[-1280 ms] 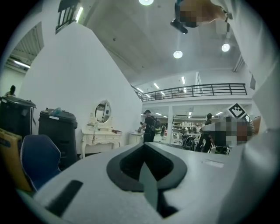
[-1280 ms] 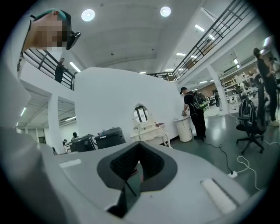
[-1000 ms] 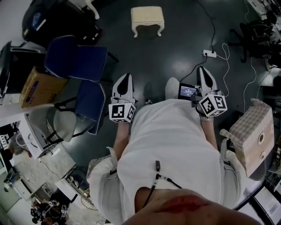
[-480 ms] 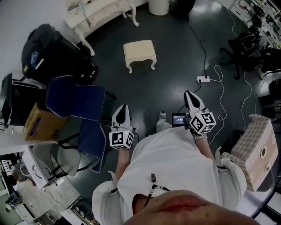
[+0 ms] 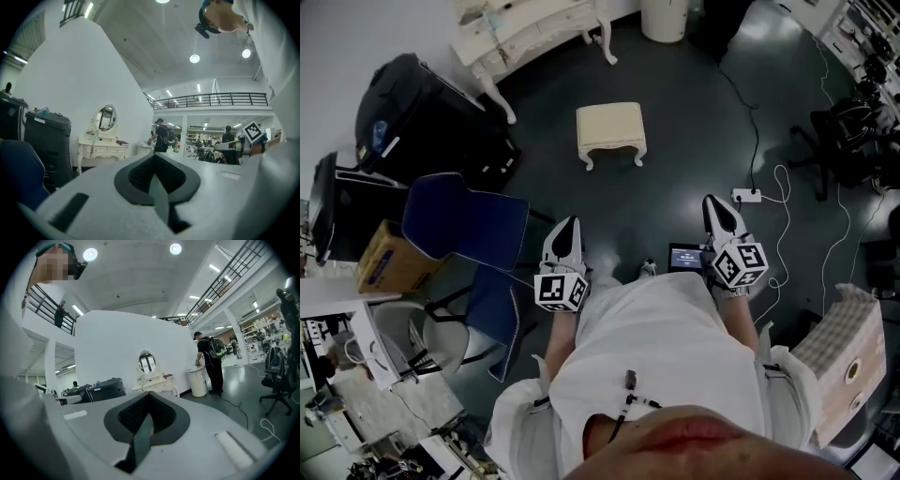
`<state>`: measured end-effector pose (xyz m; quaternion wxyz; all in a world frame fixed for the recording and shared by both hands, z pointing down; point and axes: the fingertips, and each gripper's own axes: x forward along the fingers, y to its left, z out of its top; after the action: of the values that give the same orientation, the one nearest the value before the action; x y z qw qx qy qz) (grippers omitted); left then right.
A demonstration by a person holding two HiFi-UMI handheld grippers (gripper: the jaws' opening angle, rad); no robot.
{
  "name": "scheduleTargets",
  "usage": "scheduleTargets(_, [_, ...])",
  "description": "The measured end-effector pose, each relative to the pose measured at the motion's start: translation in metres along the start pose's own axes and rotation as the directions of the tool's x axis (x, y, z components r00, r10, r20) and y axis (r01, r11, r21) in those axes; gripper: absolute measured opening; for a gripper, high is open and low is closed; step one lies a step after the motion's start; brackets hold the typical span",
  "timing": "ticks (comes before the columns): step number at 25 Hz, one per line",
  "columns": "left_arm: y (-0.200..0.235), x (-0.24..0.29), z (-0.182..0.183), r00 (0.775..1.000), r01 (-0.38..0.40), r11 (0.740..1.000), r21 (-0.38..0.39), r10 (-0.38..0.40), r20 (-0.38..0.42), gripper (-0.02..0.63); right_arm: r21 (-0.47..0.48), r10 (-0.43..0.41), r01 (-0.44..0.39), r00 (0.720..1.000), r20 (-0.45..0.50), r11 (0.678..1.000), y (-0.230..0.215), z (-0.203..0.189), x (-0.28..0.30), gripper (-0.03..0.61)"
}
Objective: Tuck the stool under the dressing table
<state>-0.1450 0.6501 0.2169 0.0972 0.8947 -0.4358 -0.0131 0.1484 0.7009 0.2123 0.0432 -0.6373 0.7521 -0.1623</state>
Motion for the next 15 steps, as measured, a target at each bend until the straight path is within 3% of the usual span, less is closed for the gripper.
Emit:
scheduleTargets(3, [0.007,0.023,-0.001,1.000,-0.012,1.000,-0.028,0.012,-0.001,0.006,-0.016,-0.007,0.007,1.000,-0.013,1.000,-0.022,0.009,0.021,0.008])
scheduleTargets(8, [0.028,0.051,-0.005,0.999,-0.053,0.998,-0.027,0.052,-0.007,0.006,0.057,-0.022,0.024,0.999,-0.032,0.998,-0.048,0.002,0.055,0.008])
scheduleTargets(12, [0.078,0.085,-0.007,0.998,-0.064,0.997,-0.052,0.063,-0.024,0.006,0.026,-0.041,0.042,0.998,-0.044,0.999,-0.046,0.005,0.110,0.008])
scheduleTargets(15, [0.116,0.124,0.001,0.999,-0.028,0.998,-0.062,0.026,-0.039,0.006,-0.020,-0.038,0.037,0.997,-0.063,0.999,-0.038,0.013,0.155,0.008])
